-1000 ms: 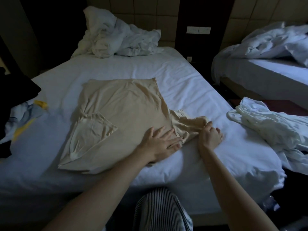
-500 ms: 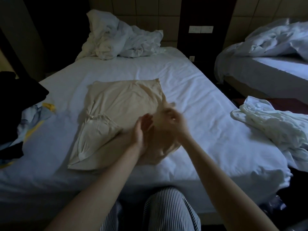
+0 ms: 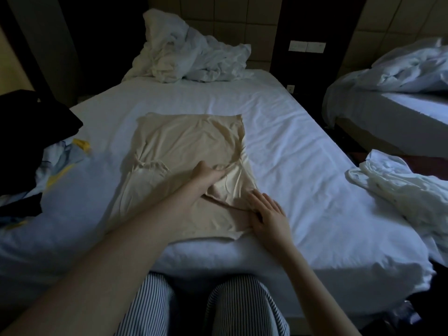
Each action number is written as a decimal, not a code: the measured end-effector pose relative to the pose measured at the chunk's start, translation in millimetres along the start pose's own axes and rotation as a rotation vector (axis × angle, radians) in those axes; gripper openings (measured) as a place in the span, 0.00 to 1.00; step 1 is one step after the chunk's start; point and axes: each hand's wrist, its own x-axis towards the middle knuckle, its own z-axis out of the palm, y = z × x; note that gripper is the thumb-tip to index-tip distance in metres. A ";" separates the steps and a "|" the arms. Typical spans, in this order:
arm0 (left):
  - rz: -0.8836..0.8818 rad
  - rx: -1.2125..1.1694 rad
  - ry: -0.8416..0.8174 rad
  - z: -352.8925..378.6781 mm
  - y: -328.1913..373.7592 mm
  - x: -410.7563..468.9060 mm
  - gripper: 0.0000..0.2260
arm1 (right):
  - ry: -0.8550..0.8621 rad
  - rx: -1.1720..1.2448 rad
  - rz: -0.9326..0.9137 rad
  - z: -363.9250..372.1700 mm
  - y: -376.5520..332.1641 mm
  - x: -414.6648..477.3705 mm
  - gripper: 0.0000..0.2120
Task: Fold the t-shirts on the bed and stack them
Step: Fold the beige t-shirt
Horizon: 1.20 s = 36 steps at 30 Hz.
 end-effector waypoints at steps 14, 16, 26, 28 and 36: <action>0.741 0.787 -0.145 -14.3 -47.7 -45.4 0.24 | -0.057 0.015 -0.001 -3.4 -2.5 1.0 0.35; 0.623 0.892 -0.187 -9.0 -57.8 -46.5 0.22 | -0.080 -0.020 -0.020 -2.8 -2.4 -0.5 0.35; 0.939 0.537 -0.184 -110.6 -94.4 -67.9 0.24 | -0.198 -0.092 -0.215 -9.3 4.2 -18.4 0.34; 0.967 0.575 -0.092 -145.1 -120.8 -70.6 0.27 | -0.228 -0.124 -0.229 -10.9 3.8 -21.1 0.36; 0.723 0.932 -0.130 -180.3 -193.0 -89.0 0.43 | -0.178 -0.071 -0.163 -5.5 -0.2 -22.2 0.29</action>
